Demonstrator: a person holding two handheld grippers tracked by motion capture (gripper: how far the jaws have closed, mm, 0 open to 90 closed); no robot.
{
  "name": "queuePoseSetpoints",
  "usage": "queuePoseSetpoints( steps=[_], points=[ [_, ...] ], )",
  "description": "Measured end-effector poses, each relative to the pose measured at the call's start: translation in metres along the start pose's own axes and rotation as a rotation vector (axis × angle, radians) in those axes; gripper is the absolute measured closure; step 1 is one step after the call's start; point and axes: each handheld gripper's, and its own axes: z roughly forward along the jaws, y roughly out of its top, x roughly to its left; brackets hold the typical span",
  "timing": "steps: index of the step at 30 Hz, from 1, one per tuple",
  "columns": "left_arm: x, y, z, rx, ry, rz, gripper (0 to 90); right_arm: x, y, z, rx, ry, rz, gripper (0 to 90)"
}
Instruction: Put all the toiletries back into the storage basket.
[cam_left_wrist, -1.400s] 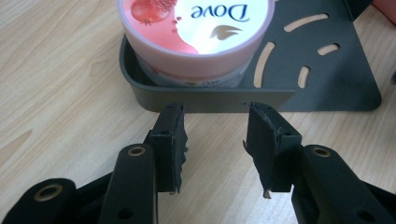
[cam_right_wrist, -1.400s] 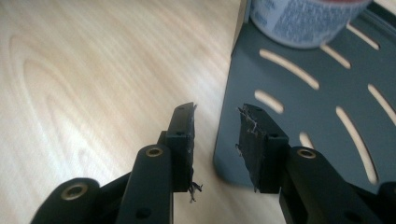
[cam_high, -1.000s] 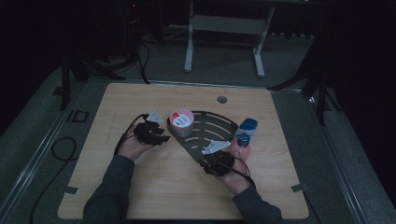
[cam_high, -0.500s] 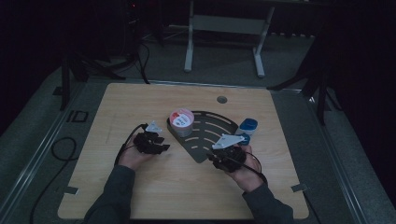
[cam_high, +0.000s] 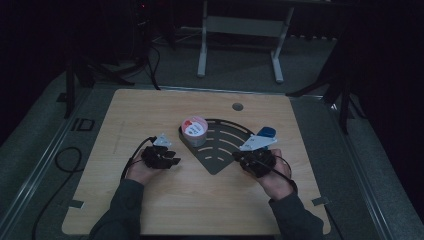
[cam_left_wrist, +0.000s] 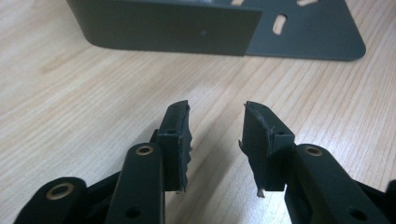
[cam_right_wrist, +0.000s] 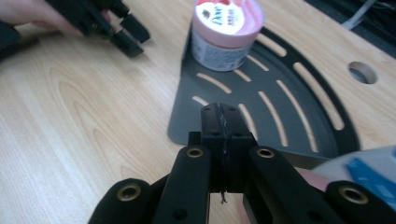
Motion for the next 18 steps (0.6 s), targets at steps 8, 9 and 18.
queuePoseSetpoints(
  steps=[8, 9, 18],
  points=[
    [0.001, -0.003, 0.003, 0.014, -0.002, -0.006, 61.0, -0.027, 0.007, -0.014, -0.008, -0.065, 0.049, 89.9],
    [0.001, -0.003, 0.003, 0.015, -0.001, -0.005, 60.9, -0.033, 0.007, -0.014, -0.002, -0.076, 0.064, 89.9],
    [0.002, -0.006, 0.004, 0.023, 0.001, -0.01, 60.6, -0.059, 0.005, -0.013, 0.027, -0.129, 0.119, 89.9]
  ],
)
